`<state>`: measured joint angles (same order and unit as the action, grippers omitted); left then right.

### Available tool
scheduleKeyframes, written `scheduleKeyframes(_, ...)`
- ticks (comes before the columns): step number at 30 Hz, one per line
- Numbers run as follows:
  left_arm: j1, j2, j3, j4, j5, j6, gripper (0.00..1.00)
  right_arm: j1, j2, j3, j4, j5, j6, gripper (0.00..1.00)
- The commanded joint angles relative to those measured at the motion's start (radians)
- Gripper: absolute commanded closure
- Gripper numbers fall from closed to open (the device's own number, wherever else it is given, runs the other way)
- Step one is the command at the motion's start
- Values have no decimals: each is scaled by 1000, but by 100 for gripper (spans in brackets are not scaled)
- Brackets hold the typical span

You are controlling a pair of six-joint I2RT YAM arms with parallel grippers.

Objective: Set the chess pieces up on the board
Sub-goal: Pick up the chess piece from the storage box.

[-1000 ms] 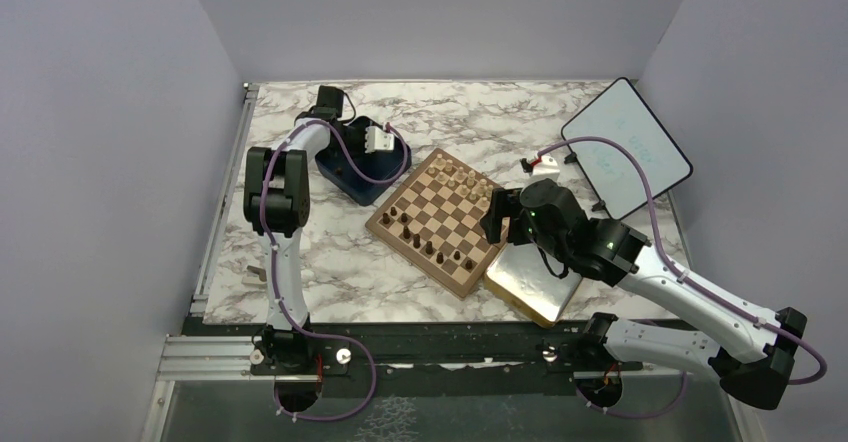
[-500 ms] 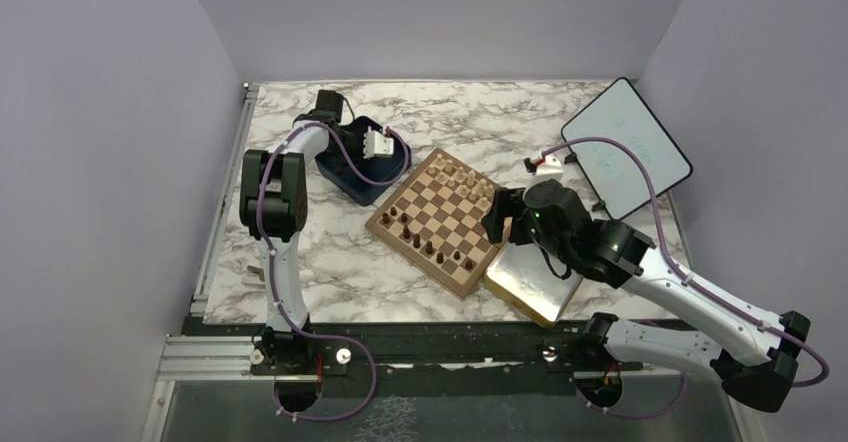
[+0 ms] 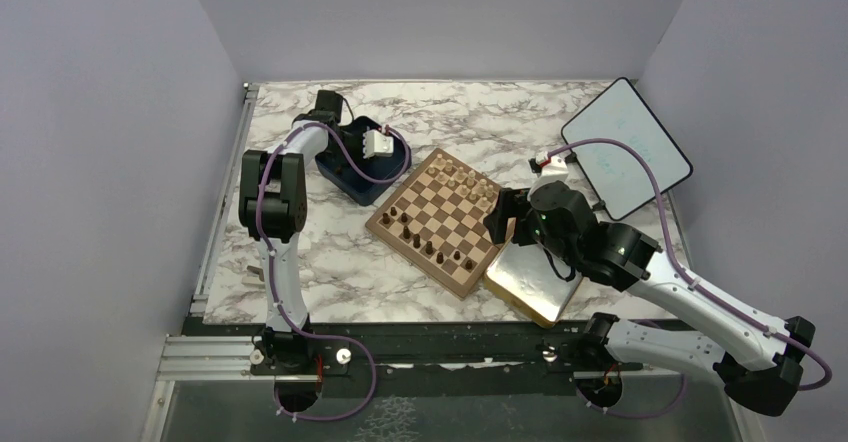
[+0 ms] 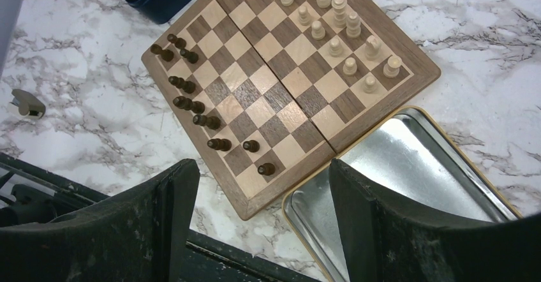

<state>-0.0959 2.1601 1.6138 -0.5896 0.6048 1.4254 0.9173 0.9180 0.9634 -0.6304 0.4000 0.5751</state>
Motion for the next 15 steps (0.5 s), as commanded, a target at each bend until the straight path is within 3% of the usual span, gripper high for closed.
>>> scheduleKeyframes(1, -7, 40, 11, -76, -13, -56, 65, 7, -4, -6, 10, 16, 5, 20)
scheduleKeyframes(15, -40, 88, 52, -56, -54, -171, 64, 7, 0, -12, 17, 18, 2, 20)
